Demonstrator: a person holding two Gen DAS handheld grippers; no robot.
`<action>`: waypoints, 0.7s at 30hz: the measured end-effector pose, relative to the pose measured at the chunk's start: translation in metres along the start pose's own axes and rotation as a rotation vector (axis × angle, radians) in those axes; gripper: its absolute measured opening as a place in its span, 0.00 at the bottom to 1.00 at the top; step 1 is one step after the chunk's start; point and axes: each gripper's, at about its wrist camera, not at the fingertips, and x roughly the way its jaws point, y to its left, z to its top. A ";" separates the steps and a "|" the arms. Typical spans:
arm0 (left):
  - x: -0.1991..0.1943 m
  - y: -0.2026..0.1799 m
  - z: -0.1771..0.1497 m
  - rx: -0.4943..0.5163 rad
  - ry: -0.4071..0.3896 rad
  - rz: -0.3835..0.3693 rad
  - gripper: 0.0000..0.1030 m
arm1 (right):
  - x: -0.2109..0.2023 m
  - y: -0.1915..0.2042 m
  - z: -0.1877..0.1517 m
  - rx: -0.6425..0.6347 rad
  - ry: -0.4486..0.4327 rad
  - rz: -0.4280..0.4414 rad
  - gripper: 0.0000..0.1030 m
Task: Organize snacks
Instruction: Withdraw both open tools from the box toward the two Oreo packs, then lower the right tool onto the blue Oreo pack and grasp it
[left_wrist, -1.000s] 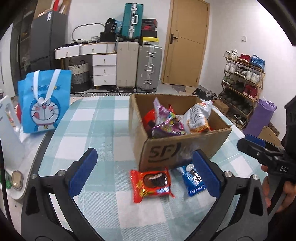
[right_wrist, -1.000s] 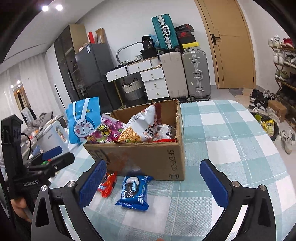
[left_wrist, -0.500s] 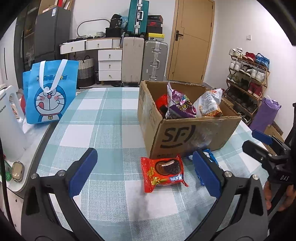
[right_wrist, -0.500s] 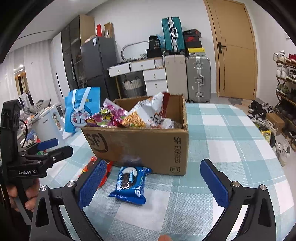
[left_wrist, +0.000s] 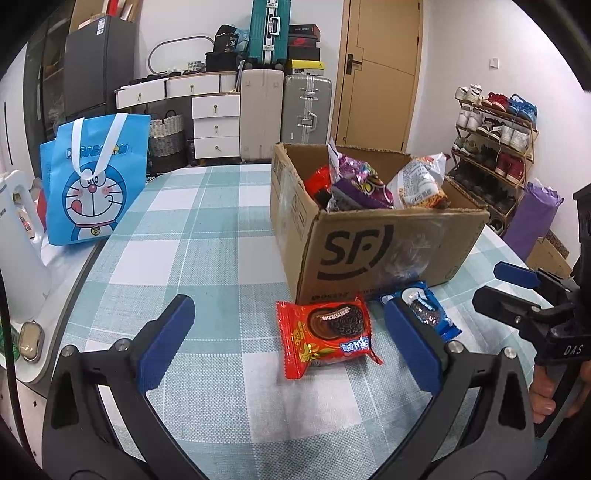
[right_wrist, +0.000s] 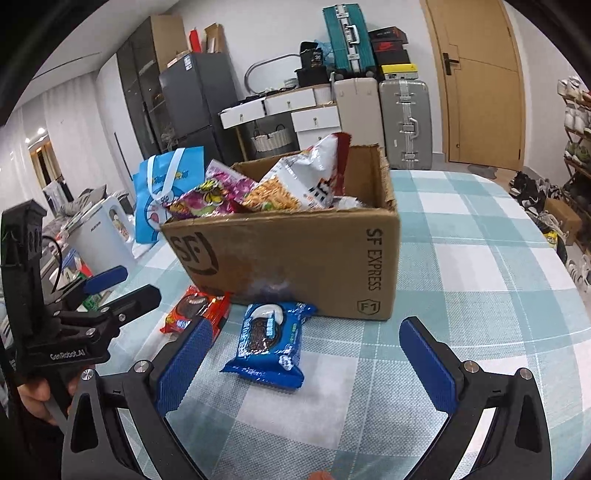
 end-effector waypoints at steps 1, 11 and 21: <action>0.002 -0.001 -0.001 0.001 0.003 0.001 0.99 | 0.002 0.002 -0.001 -0.004 0.012 0.011 1.00; 0.015 -0.002 -0.006 0.003 0.027 0.012 0.99 | 0.024 0.015 -0.008 -0.038 0.096 0.004 0.99; 0.017 -0.008 -0.007 0.038 0.025 0.035 0.99 | 0.041 0.020 -0.009 -0.037 0.152 -0.001 0.88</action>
